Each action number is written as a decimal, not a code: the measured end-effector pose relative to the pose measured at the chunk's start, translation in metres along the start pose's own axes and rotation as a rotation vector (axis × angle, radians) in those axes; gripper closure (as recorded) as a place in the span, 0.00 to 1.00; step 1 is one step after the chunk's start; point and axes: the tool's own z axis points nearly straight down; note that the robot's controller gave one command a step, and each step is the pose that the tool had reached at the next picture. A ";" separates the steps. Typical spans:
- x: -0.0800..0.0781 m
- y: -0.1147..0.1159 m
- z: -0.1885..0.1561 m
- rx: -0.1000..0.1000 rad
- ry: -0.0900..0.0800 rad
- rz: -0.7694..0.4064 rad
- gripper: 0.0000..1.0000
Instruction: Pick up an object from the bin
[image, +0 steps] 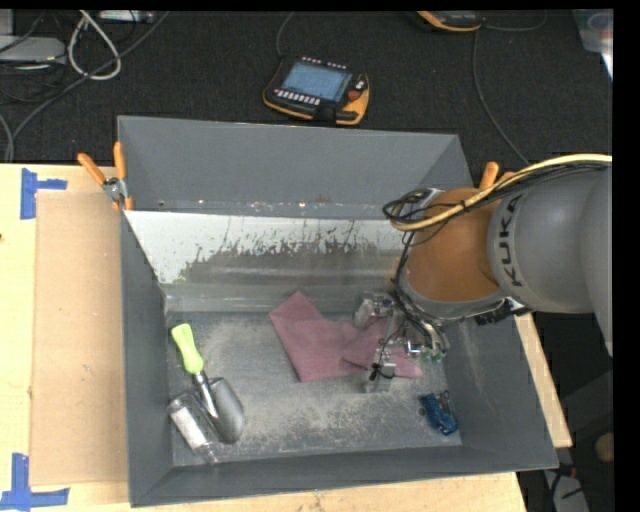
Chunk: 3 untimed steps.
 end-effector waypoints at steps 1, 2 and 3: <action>-0.009 0.003 0.000 0.002 0.003 -0.134 0.00; 0.000 0.001 0.000 -0.001 0.000 0.000 0.00; -0.007 0.003 -0.001 0.000 -0.001 -0.081 1.00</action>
Offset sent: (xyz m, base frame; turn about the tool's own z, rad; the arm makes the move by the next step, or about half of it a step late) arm 0.0002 0.0000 0.0001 -0.0004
